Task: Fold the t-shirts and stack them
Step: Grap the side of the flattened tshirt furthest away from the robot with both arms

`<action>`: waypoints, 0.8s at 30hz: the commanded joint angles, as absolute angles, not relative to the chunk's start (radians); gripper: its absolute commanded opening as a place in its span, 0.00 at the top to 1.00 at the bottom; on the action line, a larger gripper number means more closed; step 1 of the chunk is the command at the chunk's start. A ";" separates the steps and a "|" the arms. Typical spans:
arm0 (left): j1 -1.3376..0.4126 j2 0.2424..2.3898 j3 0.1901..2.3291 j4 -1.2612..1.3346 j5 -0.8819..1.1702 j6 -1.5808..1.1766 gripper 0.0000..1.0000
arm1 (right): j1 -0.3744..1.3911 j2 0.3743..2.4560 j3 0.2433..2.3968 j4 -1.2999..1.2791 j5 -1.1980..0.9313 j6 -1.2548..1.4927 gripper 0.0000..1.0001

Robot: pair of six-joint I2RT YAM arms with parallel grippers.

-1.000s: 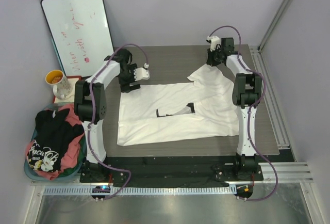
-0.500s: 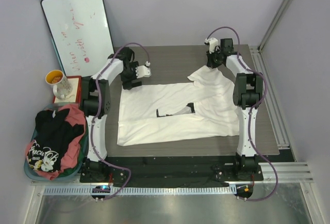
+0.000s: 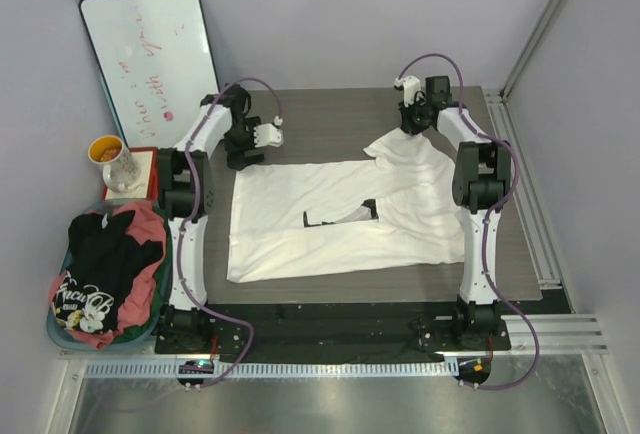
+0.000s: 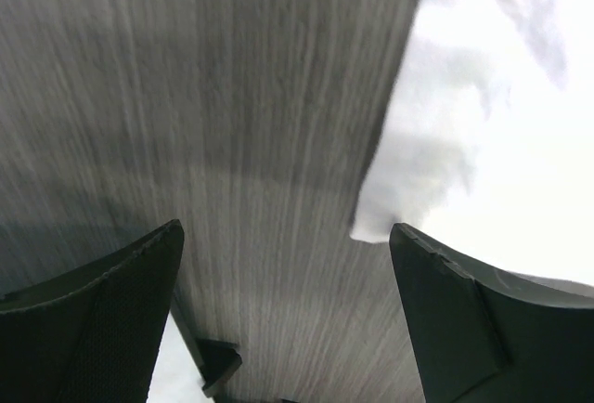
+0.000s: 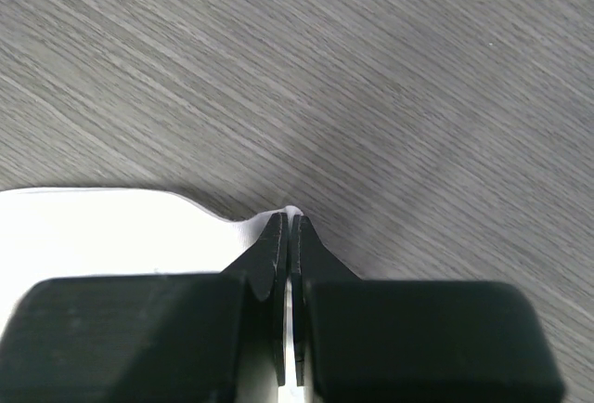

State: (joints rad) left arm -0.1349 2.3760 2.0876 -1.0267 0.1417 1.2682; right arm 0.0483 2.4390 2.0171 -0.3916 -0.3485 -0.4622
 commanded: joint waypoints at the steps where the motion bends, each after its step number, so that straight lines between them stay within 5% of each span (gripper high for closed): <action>1: -0.127 2.382 2.109 -1.123 0.169 1.310 0.08 | 0.058 2.352 2.026 -0.390 -0.331 -0.489 0.99; 15: -0.135 2.408 2.068 -1.117 0.187 1.285 0.11 | 0.071 2.350 2.045 -0.391 -0.327 -0.485 0.99; 17: -0.137 2.418 2.074 -1.130 0.187 1.285 0.23 | 0.071 2.349 2.045 -0.393 -0.325 -0.486 0.99; 20: -0.140 2.436 2.095 -1.152 0.190 1.279 0.87 | 0.071 2.342 2.042 -0.394 -0.321 -0.491 0.99; 21: -0.140 2.439 2.097 -1.149 0.187 1.266 1.00 | 0.071 2.341 2.039 -0.396 -0.319 -0.494 0.99; 24: -0.140 2.430 2.089 -1.149 0.189 1.259 1.00 | 0.069 2.332 2.034 -0.399 -0.313 -0.502 0.99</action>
State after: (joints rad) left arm -0.1375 2.3985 2.0884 -1.1500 0.1619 1.2713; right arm 0.0647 2.4279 2.0171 -0.3988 -0.3260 -0.4843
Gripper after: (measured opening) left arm 0.013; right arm 0.032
